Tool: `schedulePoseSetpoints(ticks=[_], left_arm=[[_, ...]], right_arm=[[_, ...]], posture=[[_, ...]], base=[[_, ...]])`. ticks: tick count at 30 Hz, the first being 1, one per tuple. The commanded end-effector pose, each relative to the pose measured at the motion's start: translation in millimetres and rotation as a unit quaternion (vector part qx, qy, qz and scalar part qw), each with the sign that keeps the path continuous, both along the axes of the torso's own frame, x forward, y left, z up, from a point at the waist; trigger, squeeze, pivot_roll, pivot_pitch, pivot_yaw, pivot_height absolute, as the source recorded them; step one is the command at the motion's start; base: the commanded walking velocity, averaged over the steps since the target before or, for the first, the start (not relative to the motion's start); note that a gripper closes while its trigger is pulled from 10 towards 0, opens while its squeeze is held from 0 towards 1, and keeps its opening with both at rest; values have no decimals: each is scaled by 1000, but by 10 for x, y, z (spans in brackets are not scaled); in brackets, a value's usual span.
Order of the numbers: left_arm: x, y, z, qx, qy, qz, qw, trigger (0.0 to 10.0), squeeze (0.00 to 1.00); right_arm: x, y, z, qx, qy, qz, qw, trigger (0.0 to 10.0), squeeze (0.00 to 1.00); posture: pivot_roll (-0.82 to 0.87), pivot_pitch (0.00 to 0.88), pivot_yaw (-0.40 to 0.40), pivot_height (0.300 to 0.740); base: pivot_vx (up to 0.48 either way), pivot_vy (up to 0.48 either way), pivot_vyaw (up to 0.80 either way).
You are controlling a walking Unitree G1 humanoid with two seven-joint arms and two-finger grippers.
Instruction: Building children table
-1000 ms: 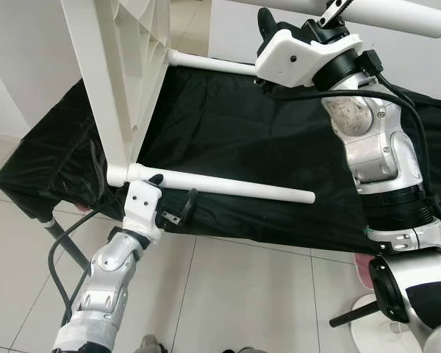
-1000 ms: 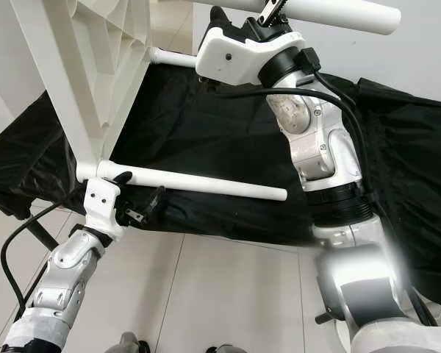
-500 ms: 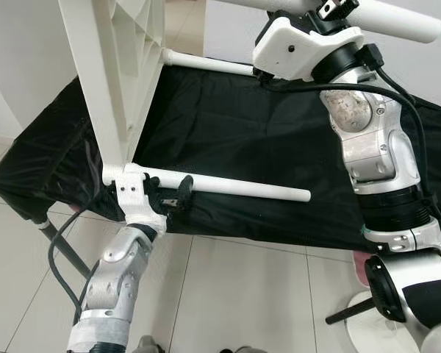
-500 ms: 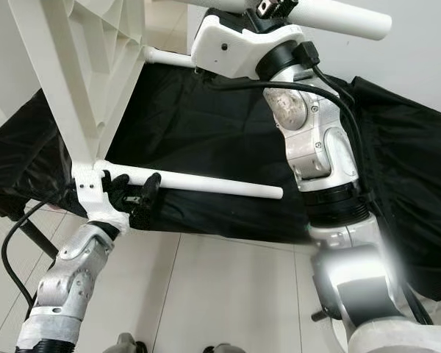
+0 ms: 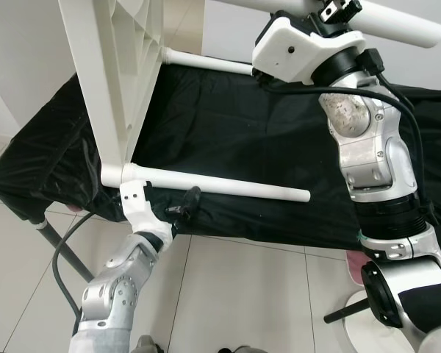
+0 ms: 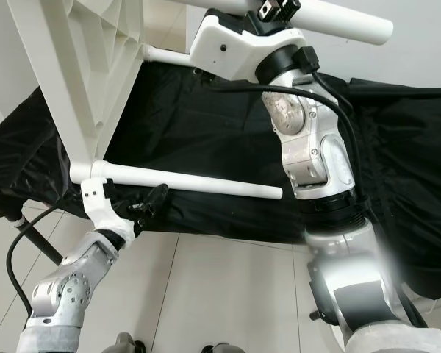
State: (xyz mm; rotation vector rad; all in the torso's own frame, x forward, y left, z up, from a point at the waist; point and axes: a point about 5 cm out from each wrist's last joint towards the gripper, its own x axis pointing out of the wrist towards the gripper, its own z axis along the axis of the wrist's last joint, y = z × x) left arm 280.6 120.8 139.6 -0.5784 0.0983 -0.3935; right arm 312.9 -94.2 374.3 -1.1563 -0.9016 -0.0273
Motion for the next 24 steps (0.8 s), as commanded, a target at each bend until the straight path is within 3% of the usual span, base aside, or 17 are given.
schedulePoseSetpoints(ticks=[1,8,14,24], left_arm=[[-9,-16,12,-17,9,0,1000,10000,0],[28,21,-6,-22,25,11,999,10000,0],[166,91,62,-25,25,19,999,10000,0],[343,180,173,-8,19,28,999,10000,0]], right_arm=[[29,-144,-15,64,11,-13,998,0,0],[9,-235,32,100,6,-26,995,0,0],[-37,-380,59,168,13,-36,985,0,0],[-106,-586,148,225,-6,-66,972,0,0]], posture=[[19,124,-54,740],[20,123,-55,740],[15,125,-51,740],[-1,126,-35,740]], base=[[0,0,0],[0,0,0],[0,0,0],[0,0,0]])
